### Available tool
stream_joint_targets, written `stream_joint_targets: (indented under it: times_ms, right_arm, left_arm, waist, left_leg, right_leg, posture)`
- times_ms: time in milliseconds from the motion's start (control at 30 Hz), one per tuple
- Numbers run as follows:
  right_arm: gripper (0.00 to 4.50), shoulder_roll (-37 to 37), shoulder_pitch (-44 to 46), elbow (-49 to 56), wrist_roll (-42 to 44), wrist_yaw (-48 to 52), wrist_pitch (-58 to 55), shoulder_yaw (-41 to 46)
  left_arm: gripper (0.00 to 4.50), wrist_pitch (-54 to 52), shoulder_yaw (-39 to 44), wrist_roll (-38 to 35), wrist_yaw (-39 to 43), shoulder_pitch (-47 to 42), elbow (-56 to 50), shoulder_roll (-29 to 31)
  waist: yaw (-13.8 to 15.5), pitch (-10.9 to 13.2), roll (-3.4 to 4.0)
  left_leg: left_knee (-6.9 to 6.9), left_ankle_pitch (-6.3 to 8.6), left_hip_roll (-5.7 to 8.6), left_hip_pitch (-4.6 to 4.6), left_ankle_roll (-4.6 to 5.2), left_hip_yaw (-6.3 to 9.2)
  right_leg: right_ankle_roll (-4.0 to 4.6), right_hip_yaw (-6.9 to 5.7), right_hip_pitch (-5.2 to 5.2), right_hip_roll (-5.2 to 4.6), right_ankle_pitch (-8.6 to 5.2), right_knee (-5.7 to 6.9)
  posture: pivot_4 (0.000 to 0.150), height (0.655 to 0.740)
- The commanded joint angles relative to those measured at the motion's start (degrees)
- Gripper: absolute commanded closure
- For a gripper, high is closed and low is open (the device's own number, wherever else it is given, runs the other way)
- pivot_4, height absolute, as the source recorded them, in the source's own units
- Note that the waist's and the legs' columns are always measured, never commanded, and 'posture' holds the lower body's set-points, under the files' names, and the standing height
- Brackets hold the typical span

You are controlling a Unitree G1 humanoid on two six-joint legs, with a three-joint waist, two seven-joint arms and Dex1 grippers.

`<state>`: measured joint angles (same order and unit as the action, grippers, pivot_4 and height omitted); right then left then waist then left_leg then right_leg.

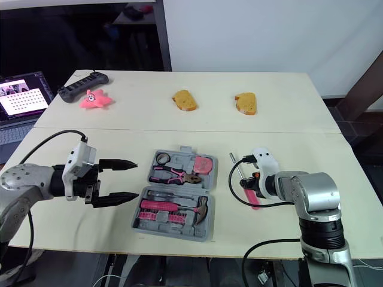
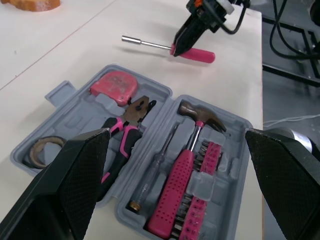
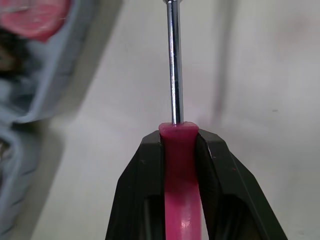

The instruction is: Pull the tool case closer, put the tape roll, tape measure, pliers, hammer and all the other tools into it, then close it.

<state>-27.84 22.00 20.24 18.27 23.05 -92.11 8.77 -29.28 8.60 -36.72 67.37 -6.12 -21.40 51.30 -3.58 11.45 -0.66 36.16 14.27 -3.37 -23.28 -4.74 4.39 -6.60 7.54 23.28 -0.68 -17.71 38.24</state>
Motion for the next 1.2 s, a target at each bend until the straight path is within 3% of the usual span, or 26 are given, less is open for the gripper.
stream_joint_targets:
  times_ms: [33,133,367,433,600,733,867,1033,1133,1200]
  right_arm:
    - [4.13,1.2,-1.0,0.3,2.4,-5.3,-0.4,2.2]
    - [4.13,2.0,-1.3,-0.5,5.3,-8.3,-0.4,3.3]
    - [0.70,-0.2,1.8,-2.9,12.7,-13.3,-0.4,4.7]
    - [0.04,-2.1,2.5,-3.2,15.7,-13.7,-0.4,4.6]
    - [0.04,-17.8,7.8,-2.0,22.2,-4.6,-0.4,-1.3]
    - [0.04,-33.6,11.6,-2.5,17.5,14.3,18.1,-13.3]
    - [0.04,-43.3,13.3,-6.6,8.3,31.0,36.1,-23.0]
    - [0.04,-49.0,8.7,-9.7,-3.6,47.4,69.2,-25.3]
    - [0.04,-47.7,8.5,-11.5,-6.2,51.0,72.4,-25.6]
    - [0.04,-45.1,9.6,-12.3,-6.2,51.0,66.5,-26.0]
  left_arm:
    - [0.00,1.1,1.7,-0.2,-0.5,1.0,-2.0,0.1]
    - [0.00,1.2,2.1,-0.2,-1.2,2.2,-2.8,0.0]
    - [0.00,1.9,2.1,-0.1,-2.2,2.8,-3.0,0.0]
    - [0.00,2.1,2.1,-0.1,-2.3,2.8,-3.0,0.0]
    - [0.00,3.3,2.0,0.5,-2.6,2.9,-2.6,-0.2]
    - [0.00,4.5,2.1,0.9,-2.5,3.5,-2.2,-0.4]
    - [0.00,5.9,3.5,1.2,-2.4,5.1,-2.0,-0.3]
    - [0.00,8.4,7.2,1.9,-0.6,9.7,-1.4,0.7]
    - [0.00,9.5,8.9,2.4,-0.4,11.9,-0.8,0.9]
    - [0.00,9.8,9.0,2.6,-0.7,12.6,-1.2,0.5]
  waist:
    - [-0.2,0.0,0.00]
    - [-0.4,0.0,0.00]
    - [-0.4,0.0,0.00]
    - [-0.4,0.0,0.00]
    - [-0.4,0.1,0.10]
    - [-0.5,0.1,0.09]
    - [-0.4,0.1,0.09]
    - [-0.4,0.1,0.12]
    - [-0.4,0.1,0.12]
    - [-0.4,0.1,0.12]
  left_leg:
    - [-0.02,0.00,0.00,0.00,0.00,0.01]
    - [-0.05,0.00,-0.01,-0.02,0.00,0.02]
    - [0.02,0.00,0.00,-0.01,0.01,0.02]
    - [0.04,-0.01,0.00,-0.02,0.01,0.02]
    - [0.03,0.00,0.01,-0.07,0.01,0.02]
    - [-0.01,0.00,-0.01,-0.05,0.01,-0.01]
    - [-0.01,0.01,-0.08,-0.04,0.03,-0.01]
    - [0.01,0.01,-0.07,-0.09,0.03,-0.14]
    - [0.01,0.01,-0.09,-0.07,0.04,-0.14]
    - [0.06,0.01,-0.10,-0.05,0.03,-0.14]
  right_leg:
    - [0.00,-0.01,0.01,0.01,0.00,0.03]
    - [0.01,-0.02,0.06,0.01,0.00,0.08]
    - [0.01,-0.02,0.05,0.01,0.00,0.07]
    - [0.01,-0.01,0.04,0.01,0.00,0.07]
    - [0.01,-0.01,0.06,-0.01,0.00,0.05]
    - [0.01,-0.01,0.11,0.00,0.00,0.00]
    - [0.01,-0.06,0.09,0.04,-0.01,-0.04]
    - [-0.01,-0.05,0.14,-0.04,0.00,-0.08]
    - [0.00,-0.05,0.13,-0.03,0.00,-0.07]
    - [0.03,-0.05,0.11,-0.03,0.01,-0.04]
  posture:
    - [0.150,0.7314]
    - [0.150,0.7314]
    - [0.150,0.7314]
    - [0.150,0.7314]
    - [0.150,0.7314]
    - [0.150,0.7314]
    - [0.150,0.7314]
    - [0.150,0.7314]
    - [0.150,0.7314]
    - [0.150,0.7314]
